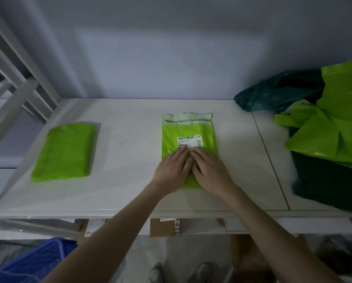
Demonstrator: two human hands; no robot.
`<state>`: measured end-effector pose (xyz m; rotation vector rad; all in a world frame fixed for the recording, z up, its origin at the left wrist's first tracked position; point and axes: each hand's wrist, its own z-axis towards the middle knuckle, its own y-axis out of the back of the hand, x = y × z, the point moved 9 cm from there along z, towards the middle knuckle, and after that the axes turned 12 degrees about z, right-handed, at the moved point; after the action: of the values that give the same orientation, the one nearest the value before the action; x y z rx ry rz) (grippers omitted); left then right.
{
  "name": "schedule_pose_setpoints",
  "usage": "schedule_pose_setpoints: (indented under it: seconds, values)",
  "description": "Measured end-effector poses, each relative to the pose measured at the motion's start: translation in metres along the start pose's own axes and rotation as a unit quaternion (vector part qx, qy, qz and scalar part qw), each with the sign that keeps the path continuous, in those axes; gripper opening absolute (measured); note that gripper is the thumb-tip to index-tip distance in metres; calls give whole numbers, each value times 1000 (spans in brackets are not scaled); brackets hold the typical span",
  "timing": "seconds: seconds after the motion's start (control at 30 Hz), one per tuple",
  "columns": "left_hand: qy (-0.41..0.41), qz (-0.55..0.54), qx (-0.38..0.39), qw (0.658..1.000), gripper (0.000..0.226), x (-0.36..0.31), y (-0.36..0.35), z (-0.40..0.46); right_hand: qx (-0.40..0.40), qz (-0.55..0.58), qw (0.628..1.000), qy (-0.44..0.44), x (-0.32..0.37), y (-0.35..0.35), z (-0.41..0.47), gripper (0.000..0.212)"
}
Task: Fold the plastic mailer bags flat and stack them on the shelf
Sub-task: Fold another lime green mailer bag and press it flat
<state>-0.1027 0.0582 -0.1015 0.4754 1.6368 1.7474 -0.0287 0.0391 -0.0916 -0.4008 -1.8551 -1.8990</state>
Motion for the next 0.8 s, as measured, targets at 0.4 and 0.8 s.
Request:
schedule_pose_setpoints:
  seconds: [0.4,0.8]
  values:
    - [117,-31,47,992,69,23,-17,10,-61,83,987,-122,-29,7,-2,70]
    - [246,-285,-78,923,48,68,17,4,-290,280,897,-183,-76,59,-19,38]
